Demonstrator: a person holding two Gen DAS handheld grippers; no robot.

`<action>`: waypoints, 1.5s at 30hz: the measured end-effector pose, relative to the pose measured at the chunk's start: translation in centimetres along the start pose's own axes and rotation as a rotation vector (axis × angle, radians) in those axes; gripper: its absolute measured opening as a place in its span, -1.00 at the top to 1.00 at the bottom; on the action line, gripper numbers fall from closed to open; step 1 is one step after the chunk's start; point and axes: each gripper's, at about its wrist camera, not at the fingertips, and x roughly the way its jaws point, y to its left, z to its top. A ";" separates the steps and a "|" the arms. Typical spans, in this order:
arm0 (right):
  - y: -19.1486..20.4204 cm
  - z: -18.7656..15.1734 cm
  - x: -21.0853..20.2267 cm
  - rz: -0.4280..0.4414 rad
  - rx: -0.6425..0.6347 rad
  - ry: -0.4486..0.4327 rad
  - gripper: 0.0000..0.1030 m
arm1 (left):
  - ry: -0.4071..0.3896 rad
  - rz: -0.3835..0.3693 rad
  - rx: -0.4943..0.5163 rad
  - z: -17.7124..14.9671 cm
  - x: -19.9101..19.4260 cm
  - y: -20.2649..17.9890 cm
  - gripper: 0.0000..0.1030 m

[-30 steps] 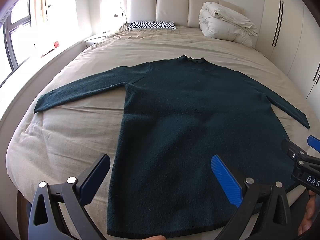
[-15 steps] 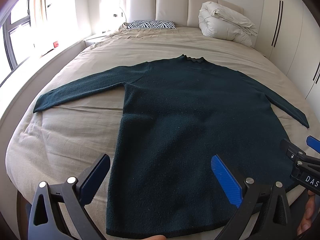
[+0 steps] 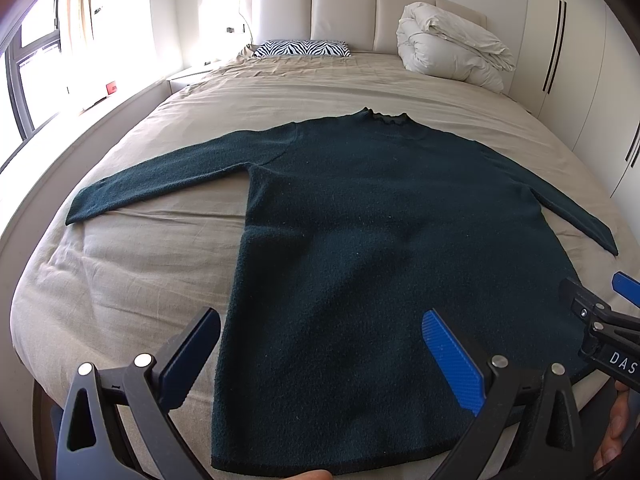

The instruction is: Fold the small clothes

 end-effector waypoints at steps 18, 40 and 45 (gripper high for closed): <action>0.0 -0.5 1.1 -0.002 -0.001 0.010 -1.00 | 0.001 -0.003 -0.002 0.0 -0.1 0.1 -1.00; -0.6 0.0 1.7 0.013 0.023 0.021 -1.00 | 0.012 -0.146 -0.081 0.2 0.5 1.3 -1.00; -5.2 0.9 2.2 0.072 0.160 -0.028 -1.00 | 0.015 -0.246 -0.130 1.1 1.6 2.3 -1.00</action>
